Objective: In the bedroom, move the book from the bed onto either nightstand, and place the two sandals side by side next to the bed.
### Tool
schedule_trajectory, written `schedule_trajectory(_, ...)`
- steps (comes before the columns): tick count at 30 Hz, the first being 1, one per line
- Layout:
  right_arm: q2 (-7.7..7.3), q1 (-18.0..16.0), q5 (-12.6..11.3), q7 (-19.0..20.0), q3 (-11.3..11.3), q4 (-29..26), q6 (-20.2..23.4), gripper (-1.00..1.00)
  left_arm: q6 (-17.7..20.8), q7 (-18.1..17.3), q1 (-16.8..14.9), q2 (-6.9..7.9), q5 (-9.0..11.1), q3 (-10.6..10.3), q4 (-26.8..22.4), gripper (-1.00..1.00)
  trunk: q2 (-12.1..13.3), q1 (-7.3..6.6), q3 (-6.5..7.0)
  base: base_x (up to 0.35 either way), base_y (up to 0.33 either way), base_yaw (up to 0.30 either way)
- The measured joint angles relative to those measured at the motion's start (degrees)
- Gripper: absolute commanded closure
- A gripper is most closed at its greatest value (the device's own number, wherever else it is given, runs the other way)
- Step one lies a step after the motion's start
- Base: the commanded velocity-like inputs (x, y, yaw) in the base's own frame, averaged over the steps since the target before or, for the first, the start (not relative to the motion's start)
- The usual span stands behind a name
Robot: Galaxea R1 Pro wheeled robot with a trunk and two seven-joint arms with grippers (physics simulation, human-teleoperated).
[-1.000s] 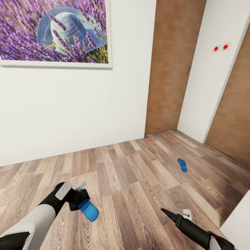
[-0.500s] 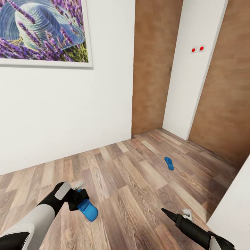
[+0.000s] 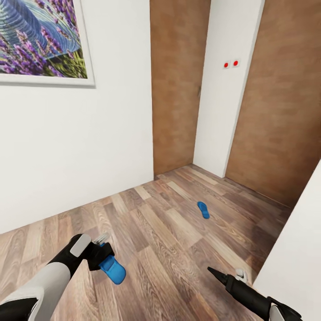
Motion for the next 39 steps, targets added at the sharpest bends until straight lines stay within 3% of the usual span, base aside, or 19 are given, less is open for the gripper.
schedule_trajectory(39,0.00,0.03,-0.01,-0.08,-0.03,0.01,0.00,-1.00,0.09,0.01,0.00,0.12,-0.01,-0.04,0.00,1.00,0.00,0.00,0.00,0.220,0.016,-0.014)
